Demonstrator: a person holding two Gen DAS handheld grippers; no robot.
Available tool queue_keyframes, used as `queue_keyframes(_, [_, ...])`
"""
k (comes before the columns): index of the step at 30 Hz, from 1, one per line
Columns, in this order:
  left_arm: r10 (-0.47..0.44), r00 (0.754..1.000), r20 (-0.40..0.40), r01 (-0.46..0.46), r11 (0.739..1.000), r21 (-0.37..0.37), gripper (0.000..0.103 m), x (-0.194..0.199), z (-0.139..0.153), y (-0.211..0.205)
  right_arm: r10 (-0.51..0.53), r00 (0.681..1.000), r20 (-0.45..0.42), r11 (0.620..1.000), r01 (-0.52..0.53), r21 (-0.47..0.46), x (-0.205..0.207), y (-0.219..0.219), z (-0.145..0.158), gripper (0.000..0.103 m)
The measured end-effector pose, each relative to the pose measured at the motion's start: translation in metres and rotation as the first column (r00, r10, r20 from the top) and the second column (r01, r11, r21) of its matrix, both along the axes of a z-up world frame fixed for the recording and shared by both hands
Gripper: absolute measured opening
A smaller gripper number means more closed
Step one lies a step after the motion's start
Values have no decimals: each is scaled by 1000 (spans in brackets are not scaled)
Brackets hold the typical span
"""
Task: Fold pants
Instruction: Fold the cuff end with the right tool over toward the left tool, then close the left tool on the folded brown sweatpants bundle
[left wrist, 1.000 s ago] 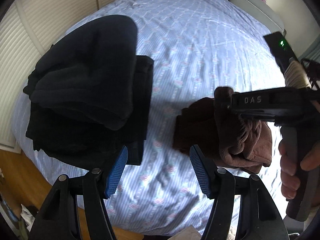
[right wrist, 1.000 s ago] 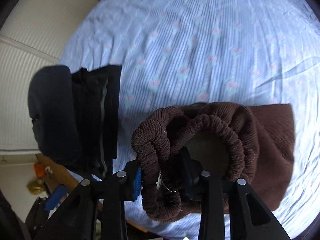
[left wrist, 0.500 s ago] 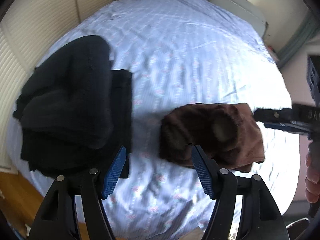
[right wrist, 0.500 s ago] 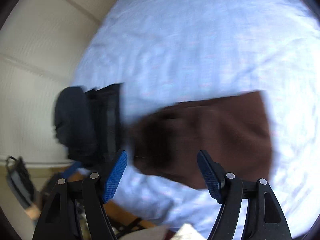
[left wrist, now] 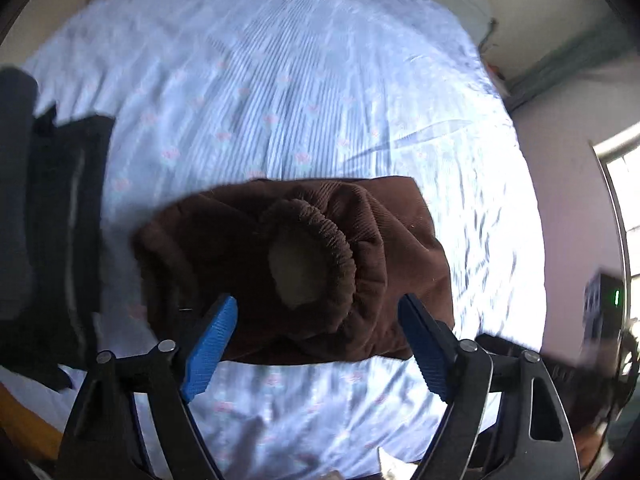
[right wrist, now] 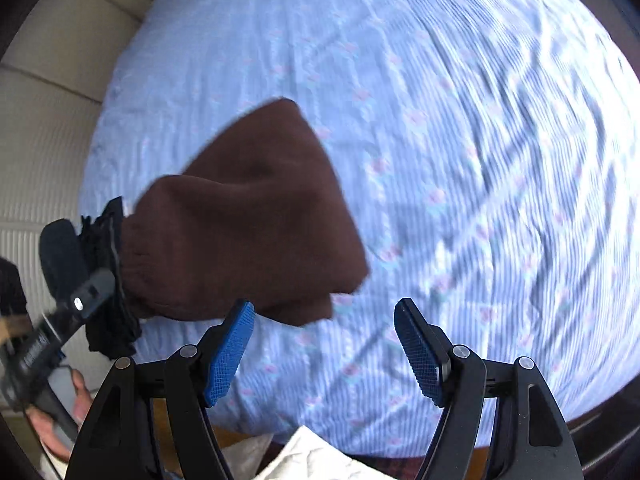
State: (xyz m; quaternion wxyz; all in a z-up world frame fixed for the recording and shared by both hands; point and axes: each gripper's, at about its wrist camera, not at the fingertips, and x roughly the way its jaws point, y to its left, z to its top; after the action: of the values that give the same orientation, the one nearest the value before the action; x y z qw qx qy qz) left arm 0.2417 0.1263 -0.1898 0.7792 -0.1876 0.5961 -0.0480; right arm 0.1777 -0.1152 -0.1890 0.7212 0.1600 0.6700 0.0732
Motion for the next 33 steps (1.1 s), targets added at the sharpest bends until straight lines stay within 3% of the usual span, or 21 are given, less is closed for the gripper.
queue_keyframes(4, [34, 995, -91, -35, 999, -10, 80, 15, -24, -7, 3, 1000, -20, 1000, -3, 2, -4, -8, -8, 74])
queue_keyframes(7, [51, 990, -132, -51, 999, 1, 41, 18, -33, -9, 25, 1000, -16, 1000, -24, 8, -9, -14, -7, 74])
queue_keyframes(10, [78, 994, -76, -82, 995, -55, 33, 13, -12, -5, 54, 998, -19, 998, -54, 23, -12, -13, -10, 74])
queue_keyframes(13, [111, 994, -13, -112, 986, -125, 33, 5, 20, 2, 88, 995, -46, 996, -87, 29, -15, -8, -20, 74])
queue_keyframes(18, [134, 989, 68, -131, 990, -46, 33, -9, 53, 22, 132, 991, -40, 990, -129, 59, -20, 11, -18, 74])
queue_keyframes(25, [241, 970, -47, -242, 970, -34, 35, -35, 6, 67, 267, 964, 14, 963, -267, 37, -17, 52, -1, 74])
queue_keyframes(28, [262, 961, -87, -264, 964, -11, 43, -42, -14, 75, 288, 958, 15, 957, -288, 22, -16, 59, 0, 74])
queue_keyframes(31, [296, 948, -117, -293, 955, 41, 59, -49, -30, 81, 299, 954, 10, 954, -299, 9, -17, 62, 0, 74])
queue_keyframes(33, [327, 935, -138, -326, 945, 26, 63, -54, -41, 86, 302, 953, 10, 953, -302, -1, -17, 64, 0, 74])
